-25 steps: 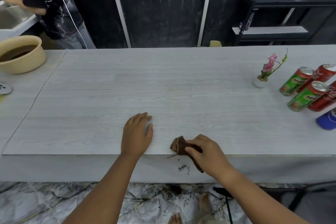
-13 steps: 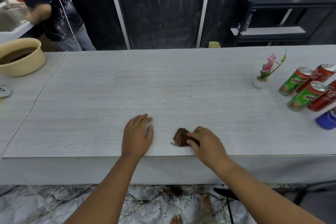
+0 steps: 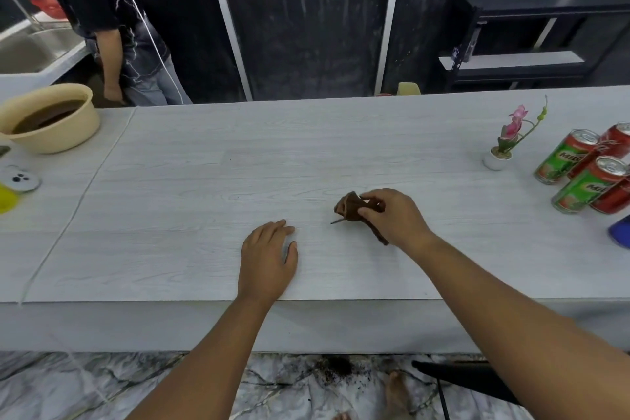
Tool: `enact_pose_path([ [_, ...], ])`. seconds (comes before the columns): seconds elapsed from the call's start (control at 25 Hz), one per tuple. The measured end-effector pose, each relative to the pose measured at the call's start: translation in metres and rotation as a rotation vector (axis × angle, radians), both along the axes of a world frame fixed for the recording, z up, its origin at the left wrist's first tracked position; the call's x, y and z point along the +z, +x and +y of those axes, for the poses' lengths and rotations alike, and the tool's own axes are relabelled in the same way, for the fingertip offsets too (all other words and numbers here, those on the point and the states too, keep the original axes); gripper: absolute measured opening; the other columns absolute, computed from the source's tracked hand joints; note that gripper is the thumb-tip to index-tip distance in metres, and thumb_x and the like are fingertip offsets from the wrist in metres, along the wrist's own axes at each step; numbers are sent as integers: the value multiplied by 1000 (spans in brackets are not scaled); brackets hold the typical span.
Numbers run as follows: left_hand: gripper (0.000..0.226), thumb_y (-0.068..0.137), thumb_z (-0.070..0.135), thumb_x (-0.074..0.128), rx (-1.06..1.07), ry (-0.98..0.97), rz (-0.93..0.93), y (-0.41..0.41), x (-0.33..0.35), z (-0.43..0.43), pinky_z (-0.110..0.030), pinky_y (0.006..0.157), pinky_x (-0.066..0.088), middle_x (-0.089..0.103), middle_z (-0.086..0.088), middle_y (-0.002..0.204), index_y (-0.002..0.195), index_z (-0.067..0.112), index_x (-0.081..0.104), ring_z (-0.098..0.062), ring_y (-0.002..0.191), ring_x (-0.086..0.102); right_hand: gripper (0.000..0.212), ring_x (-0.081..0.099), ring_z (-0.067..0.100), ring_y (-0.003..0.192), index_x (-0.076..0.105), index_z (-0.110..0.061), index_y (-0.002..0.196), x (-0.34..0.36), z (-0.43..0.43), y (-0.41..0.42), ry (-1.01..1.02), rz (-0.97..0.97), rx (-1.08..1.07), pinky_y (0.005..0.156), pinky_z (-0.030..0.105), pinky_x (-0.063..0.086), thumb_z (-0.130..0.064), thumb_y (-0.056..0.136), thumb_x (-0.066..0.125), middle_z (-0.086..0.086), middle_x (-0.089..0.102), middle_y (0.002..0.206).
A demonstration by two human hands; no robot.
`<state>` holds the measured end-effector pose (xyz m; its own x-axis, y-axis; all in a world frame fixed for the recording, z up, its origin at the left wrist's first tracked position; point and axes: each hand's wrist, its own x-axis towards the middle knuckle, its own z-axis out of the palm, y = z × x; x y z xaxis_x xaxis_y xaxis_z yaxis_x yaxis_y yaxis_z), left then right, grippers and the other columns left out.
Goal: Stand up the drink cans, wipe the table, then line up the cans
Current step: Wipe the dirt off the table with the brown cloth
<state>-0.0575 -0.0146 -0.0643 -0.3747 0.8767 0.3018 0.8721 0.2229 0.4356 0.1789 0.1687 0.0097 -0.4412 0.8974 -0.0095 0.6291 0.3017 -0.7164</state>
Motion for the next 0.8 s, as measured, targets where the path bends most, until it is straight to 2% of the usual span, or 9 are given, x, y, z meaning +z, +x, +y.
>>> enact_pose_path([
  [0.08,34,103,31,66,1,-15,0,0,2,1,-46,120,41,65,6,148,136,26,71,-19,140,55,35,66,15,107,71,-29,128,-10,17,-8,-14,-58,34,86,22,50,-25,94,78,-7,72,114],
  [0.2,34,103,31,66,3,-25,0,0,3,0,-46,120,40,64,7,149,136,26,71,-18,140,53,31,61,16,115,75,-24,127,-26,8,-7,87,-143,147,99,27,46,-16,96,74,-3,74,120],
  [0.28,34,103,31,66,7,-26,4,-1,3,0,-45,121,39,63,6,149,137,26,71,-18,141,53,31,60,14,109,78,-22,124,-33,-17,1,147,-105,229,97,30,50,-13,94,77,-4,75,115],
  [0.44,34,104,33,65,10,-35,4,-1,2,1,-43,122,37,63,8,149,137,27,71,-17,141,52,29,63,14,99,80,-22,116,-39,-93,29,253,-42,371,89,23,48,-13,89,83,-5,76,109],
  [0.52,34,103,34,65,11,-31,6,-1,2,1,-42,122,37,63,8,149,137,27,71,-17,140,52,25,64,13,99,79,-23,117,-40,-124,42,232,-34,417,87,26,53,-16,92,80,-8,75,108],
  [0.6,34,103,34,65,15,-29,8,0,1,1,-41,122,36,63,8,149,136,27,71,-17,140,52,22,65,6,102,78,-28,117,-34,-132,46,77,-8,394,90,25,53,-21,97,76,-15,74,108],
  [0.68,34,103,33,65,20,-26,13,1,0,1,-42,122,37,63,8,149,136,27,71,-18,140,53,21,66,-2,103,79,-34,114,-22,-116,42,-70,67,289,90,15,48,-22,96,77,-22,74,106],
  [0.8,35,102,33,64,32,-30,18,2,-1,2,-43,121,38,63,7,149,136,27,71,-17,140,53,23,67,-9,97,82,-32,106,0,-59,24,-57,157,102,85,5,42,-14,92,80,-24,75,102],
])
